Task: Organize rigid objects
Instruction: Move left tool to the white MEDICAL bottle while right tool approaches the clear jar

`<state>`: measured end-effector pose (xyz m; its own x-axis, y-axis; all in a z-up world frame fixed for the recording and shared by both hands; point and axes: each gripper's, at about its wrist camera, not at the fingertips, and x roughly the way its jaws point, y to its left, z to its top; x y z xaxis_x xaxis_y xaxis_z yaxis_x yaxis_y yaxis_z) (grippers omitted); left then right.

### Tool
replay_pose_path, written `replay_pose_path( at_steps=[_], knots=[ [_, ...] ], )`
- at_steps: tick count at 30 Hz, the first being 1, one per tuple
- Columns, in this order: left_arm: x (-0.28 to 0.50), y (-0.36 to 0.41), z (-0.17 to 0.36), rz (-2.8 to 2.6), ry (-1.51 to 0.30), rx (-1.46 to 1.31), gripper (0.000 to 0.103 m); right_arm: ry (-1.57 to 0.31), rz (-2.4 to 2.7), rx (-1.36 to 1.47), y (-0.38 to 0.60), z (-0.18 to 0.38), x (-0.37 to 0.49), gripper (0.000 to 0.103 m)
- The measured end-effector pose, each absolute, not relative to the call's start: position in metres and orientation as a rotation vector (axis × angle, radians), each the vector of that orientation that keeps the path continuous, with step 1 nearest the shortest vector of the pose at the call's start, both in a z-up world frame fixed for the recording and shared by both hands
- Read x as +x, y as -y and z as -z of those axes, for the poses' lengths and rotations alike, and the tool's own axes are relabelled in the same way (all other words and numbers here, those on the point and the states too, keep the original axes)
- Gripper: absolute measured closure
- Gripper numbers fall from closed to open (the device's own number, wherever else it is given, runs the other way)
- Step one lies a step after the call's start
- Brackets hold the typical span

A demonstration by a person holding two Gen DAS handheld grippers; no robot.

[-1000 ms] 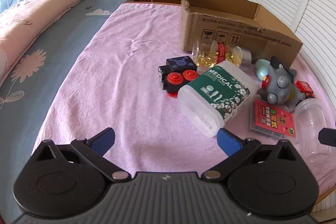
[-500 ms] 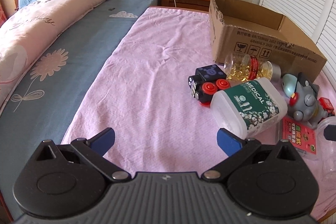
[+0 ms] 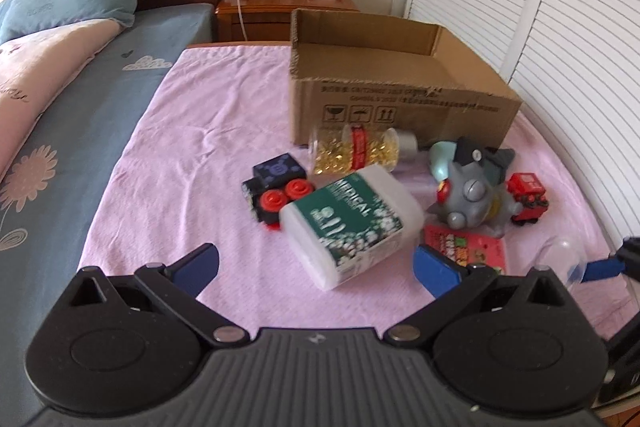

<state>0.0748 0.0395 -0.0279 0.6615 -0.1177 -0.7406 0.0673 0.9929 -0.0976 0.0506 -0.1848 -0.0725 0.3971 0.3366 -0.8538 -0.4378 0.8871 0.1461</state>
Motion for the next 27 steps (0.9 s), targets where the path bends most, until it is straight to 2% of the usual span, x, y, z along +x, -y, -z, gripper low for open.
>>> replay_pose_path(
  at_steps=[9,22,27],
  knots=[
    [0.130,0.002,0.049,-0.009,-0.859,0.013,0.000,-1.011,-0.429,-0.215,0.166,0.078,0.028,0.000],
    [0.080,-0.027,0.058,0.030,-0.908,0.043,0.001,-0.958,-0.342,-0.328,0.160,0.096,0.030,0.000],
    [0.080,-0.034,0.077,0.048,-0.961,-0.011,0.001,-0.960,-0.346,-0.263,0.164,0.099,0.033,0.000]
  ],
)
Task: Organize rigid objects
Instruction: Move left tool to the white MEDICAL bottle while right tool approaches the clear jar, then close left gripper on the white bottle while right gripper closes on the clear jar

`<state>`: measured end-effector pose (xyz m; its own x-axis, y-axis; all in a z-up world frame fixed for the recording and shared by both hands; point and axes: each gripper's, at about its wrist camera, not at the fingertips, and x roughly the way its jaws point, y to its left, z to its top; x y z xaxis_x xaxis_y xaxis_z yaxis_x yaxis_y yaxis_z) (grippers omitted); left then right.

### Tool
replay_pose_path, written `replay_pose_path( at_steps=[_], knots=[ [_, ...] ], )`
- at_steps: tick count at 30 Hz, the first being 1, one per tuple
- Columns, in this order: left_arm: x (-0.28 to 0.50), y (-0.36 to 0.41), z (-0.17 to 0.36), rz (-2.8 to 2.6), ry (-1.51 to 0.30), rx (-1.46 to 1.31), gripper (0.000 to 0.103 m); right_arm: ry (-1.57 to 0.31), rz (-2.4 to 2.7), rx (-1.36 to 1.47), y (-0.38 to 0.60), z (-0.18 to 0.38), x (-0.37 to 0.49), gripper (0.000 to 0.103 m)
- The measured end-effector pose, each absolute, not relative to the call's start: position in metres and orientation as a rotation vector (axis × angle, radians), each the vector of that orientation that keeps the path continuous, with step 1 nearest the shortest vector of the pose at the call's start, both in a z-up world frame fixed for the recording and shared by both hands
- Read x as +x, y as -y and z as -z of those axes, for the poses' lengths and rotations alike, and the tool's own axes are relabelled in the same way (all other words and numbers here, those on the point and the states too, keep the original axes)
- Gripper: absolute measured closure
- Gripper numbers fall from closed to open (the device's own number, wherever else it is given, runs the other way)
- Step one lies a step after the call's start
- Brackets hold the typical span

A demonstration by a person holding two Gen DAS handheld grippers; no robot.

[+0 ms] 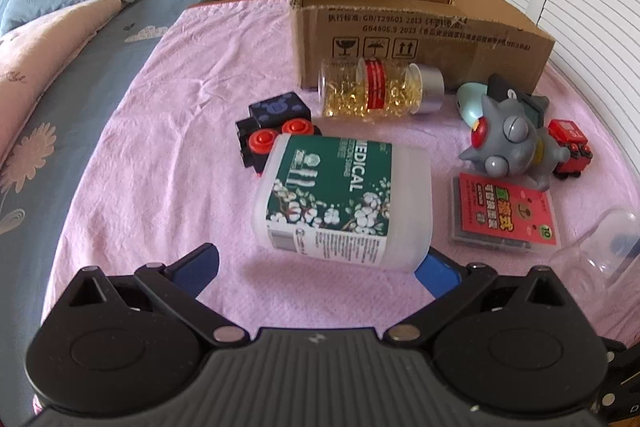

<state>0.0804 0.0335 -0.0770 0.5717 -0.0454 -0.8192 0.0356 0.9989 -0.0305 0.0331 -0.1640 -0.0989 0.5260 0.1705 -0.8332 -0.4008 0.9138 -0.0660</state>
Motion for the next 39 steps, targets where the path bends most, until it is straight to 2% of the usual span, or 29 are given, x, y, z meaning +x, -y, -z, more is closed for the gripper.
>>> replay_pose_path(
  at_steps=[14,31,37,39],
  knots=[
    [0.071,-0.034,0.086,0.071,-0.854,0.012,0.000,-0.869,-0.318,-0.193,0.170,0.106,0.020,0.000],
    [0.086,-0.019,0.073,0.114,-0.841,0.048,0.001,-0.887,-0.315,-0.212,0.161,0.096,0.026,0.000],
    [0.092,-0.018,0.071,0.126,-0.846,0.054,0.003,-0.905,-0.327,-0.204,0.150,0.086,0.033,0.000],
    [0.093,-0.017,0.070,0.125,-0.846,0.060,0.007,-0.904,-0.316,-0.207,0.147,0.085,0.035,0.000]
  ],
)
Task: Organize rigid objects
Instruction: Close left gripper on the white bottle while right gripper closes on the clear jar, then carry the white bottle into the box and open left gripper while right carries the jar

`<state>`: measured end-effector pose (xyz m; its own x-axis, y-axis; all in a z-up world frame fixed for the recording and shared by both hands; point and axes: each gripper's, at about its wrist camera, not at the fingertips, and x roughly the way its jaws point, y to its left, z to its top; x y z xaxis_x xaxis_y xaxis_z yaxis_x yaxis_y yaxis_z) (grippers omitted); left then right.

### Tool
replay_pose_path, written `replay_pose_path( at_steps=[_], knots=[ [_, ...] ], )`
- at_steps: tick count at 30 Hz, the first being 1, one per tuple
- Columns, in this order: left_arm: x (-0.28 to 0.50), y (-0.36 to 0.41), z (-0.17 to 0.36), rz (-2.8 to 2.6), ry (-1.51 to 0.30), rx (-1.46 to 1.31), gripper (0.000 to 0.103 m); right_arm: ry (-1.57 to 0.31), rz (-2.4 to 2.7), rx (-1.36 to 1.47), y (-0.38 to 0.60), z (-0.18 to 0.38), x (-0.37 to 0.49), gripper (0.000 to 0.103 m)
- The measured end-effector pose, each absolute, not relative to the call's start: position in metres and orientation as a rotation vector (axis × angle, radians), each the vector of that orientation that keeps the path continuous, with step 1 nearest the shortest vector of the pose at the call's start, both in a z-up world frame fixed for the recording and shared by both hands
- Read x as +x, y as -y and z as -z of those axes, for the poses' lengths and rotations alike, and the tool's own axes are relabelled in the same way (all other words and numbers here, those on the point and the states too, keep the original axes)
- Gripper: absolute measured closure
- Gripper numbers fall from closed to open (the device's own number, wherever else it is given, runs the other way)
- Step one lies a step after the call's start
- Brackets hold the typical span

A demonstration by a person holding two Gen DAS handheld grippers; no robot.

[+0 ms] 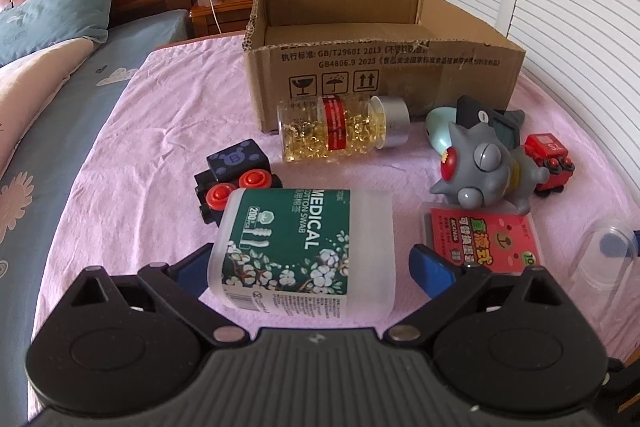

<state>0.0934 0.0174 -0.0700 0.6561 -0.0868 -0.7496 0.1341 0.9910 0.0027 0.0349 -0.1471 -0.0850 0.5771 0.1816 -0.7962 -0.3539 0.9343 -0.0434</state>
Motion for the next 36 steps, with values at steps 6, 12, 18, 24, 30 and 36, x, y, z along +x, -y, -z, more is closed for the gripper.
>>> replay_pose_path(
  at_steps=[6,12,18,24,30,36],
  knots=[
    [0.097,-0.022,0.069,0.132,-0.862,0.064,0.016,-0.928,-0.283,-0.231,0.144,0.083,0.039,0.005],
    [0.098,-0.029,0.067,0.168,-0.871,0.057,0.020,-0.937,-0.279,-0.241,0.146,0.079,0.039,0.009],
    [0.096,-0.031,0.062,0.213,-0.890,0.085,0.020,-0.926,-0.306,-0.269,0.146,0.072,0.038,0.009],
    [0.093,-0.034,0.042,0.261,-0.887,0.104,0.020,-0.899,-0.329,-0.273,0.150,0.061,0.043,0.009],
    [0.107,-0.031,0.008,0.292,-0.841,0.111,0.020,-0.856,-0.352,-0.257,0.158,0.042,0.058,0.009],
    [0.148,-0.020,-0.024,0.304,-0.778,0.130,0.020,-0.799,-0.372,-0.237,0.168,0.016,0.083,0.009]
  ],
)
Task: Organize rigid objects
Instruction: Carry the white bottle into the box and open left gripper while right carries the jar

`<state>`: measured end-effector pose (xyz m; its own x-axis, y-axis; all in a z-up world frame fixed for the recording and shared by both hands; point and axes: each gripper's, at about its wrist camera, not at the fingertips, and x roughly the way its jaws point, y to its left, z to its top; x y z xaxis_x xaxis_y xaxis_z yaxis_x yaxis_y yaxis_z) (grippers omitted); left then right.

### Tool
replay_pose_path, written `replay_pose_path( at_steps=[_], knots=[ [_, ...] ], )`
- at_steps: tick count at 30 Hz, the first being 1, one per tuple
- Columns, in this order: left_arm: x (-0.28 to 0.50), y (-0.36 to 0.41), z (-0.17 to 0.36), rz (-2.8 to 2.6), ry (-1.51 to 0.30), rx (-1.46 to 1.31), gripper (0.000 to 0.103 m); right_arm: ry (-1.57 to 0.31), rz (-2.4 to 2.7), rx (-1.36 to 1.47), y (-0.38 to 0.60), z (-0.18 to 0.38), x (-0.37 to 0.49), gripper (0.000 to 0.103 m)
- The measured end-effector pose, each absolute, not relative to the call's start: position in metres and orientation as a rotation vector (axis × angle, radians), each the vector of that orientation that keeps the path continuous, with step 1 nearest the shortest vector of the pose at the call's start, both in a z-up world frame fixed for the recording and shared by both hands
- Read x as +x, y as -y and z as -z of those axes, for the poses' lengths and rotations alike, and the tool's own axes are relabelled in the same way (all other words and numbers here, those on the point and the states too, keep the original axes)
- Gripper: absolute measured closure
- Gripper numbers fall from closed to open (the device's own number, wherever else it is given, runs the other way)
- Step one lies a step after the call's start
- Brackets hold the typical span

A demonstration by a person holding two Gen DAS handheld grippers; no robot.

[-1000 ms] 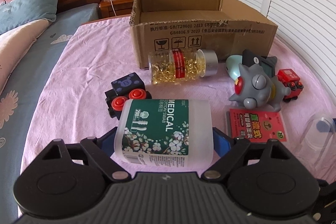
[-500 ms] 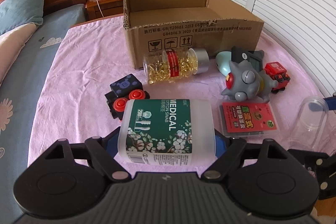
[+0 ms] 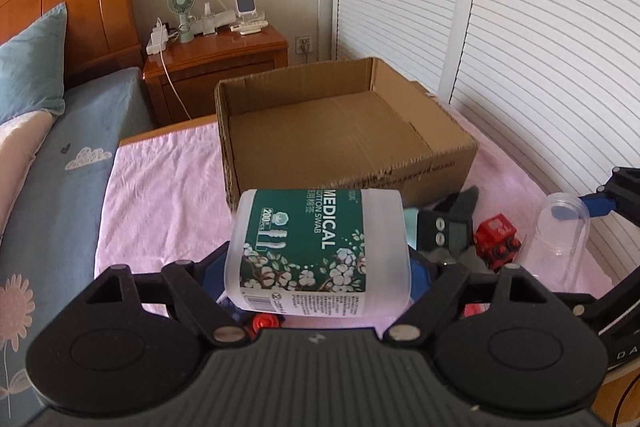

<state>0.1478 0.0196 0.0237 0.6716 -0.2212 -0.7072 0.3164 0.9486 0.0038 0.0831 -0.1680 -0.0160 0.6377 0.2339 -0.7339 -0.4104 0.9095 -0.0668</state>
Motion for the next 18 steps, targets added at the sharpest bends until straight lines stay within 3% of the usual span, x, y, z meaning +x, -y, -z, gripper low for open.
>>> replay_pose_path(
  at_steps=[7,18],
  knots=[
    [0.219,0.002,-0.039,0.301,-0.756,0.184,0.020,-0.731,-0.376,-0.224,0.175,-0.010,0.121,0.009],
    [0.324,0.022,-0.014,0.231,-0.808,0.195,0.020,-0.701,-0.347,-0.236,0.185,-0.018,0.165,0.009]
  ],
)
